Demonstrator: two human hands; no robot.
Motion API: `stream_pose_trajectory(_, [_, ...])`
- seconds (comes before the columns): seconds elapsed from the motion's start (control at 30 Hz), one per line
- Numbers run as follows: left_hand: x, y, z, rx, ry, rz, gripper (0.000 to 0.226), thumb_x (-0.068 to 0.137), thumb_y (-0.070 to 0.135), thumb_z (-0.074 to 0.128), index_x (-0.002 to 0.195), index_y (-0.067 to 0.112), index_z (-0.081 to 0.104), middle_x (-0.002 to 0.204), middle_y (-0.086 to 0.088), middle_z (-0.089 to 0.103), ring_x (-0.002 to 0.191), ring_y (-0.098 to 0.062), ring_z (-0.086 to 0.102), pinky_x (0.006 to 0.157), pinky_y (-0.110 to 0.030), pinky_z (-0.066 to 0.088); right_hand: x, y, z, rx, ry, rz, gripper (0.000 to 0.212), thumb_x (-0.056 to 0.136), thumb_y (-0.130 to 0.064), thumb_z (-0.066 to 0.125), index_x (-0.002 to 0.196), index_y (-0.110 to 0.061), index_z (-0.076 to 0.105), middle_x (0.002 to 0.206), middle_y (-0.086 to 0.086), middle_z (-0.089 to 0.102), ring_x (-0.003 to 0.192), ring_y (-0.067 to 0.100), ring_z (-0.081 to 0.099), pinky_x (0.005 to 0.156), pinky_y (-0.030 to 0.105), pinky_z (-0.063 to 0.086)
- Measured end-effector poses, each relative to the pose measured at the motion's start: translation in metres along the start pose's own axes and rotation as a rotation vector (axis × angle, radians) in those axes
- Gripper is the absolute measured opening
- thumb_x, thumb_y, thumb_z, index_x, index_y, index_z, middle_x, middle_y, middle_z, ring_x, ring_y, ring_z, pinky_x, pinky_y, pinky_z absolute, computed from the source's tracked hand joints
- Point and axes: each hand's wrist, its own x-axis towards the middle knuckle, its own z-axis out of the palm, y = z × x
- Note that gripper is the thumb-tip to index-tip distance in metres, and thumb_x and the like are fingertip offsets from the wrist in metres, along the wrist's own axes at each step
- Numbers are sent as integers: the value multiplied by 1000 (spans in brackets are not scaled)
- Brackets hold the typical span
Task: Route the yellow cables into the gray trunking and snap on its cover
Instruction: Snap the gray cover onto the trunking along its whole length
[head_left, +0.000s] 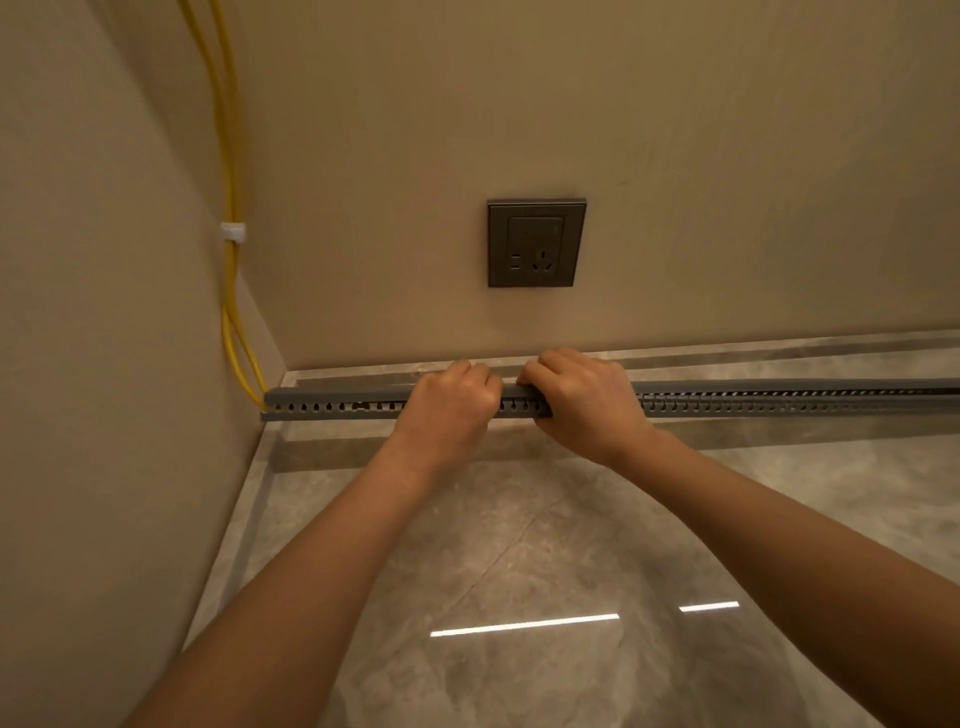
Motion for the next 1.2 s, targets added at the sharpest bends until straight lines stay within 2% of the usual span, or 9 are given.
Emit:
stream_pose_trajectory(0.1, [-3,-1,1,19,-30,31,26,44,-1,81,62,8,64,55,-6,59,48,-21,57,36,-25,41,0,2,1,20,-70,23,23,62,-13,78,81,-13,65,70,4,62,63,25,59,44,24,36])
stream_pose_trajectory(0.2, [-6,0,1,8,-28,34,27,43,-1,81,60,9,63,53,-5,58,46,-21,56,36,-24,39,1,3,4,52,-118,40,16,65,-12,75,79,-13,66,68,4,63,61,25,59,44,29,43])
stream_pose_trajectory(0.37, [-9,4,1,28,-51,24,26,46,4,82,62,10,62,54,-4,59,47,-19,57,36,-22,37,-1,0,8,68,-134,41,16,65,-10,75,77,-12,65,66,4,62,57,25,57,44,33,47])
stream_pose_trajectory(0.57, [-14,8,2,2,-78,-76,13,70,5,69,80,11,62,72,-5,66,63,-21,61,48,-28,37,0,0,6,61,-124,12,17,63,-7,74,76,-10,63,66,6,61,55,26,56,45,30,41])
stream_pose_trajectory(0.63, [-14,8,1,15,-112,-80,18,67,5,72,80,12,61,71,-4,65,61,-19,61,48,-27,37,0,1,4,72,-128,0,17,64,-6,73,77,-9,63,67,8,62,56,27,56,47,29,39])
stream_pose_trajectory(0.73, [-11,7,1,4,-105,-51,32,49,-2,80,70,11,60,58,-3,61,46,-18,56,42,-25,39,0,3,1,84,-134,-25,18,63,-5,73,78,-8,63,67,8,62,55,28,56,48,27,36])
stream_pose_trajectory(0.97, [-13,7,5,-73,-93,-57,27,59,-9,72,76,7,60,64,-8,64,53,-23,59,49,-30,44,-7,7,-2,109,-108,-68,23,63,-9,78,84,-8,67,69,7,64,59,27,59,44,30,46])
stream_pose_trajectory(1.1, [-14,7,6,-87,-73,-59,30,53,-7,77,74,9,63,60,-4,63,48,-21,59,45,-27,44,-21,11,-5,115,-79,-40,40,59,-21,86,93,-10,68,81,4,68,73,24,63,51,31,50])
stream_pose_trajectory(1.2, [-16,8,6,-87,-67,-51,33,48,-5,80,72,10,63,56,-2,62,44,-19,57,41,-25,43,-30,18,-9,109,-51,-11,41,60,-27,86,94,-11,68,84,4,67,77,24,62,56,33,52])
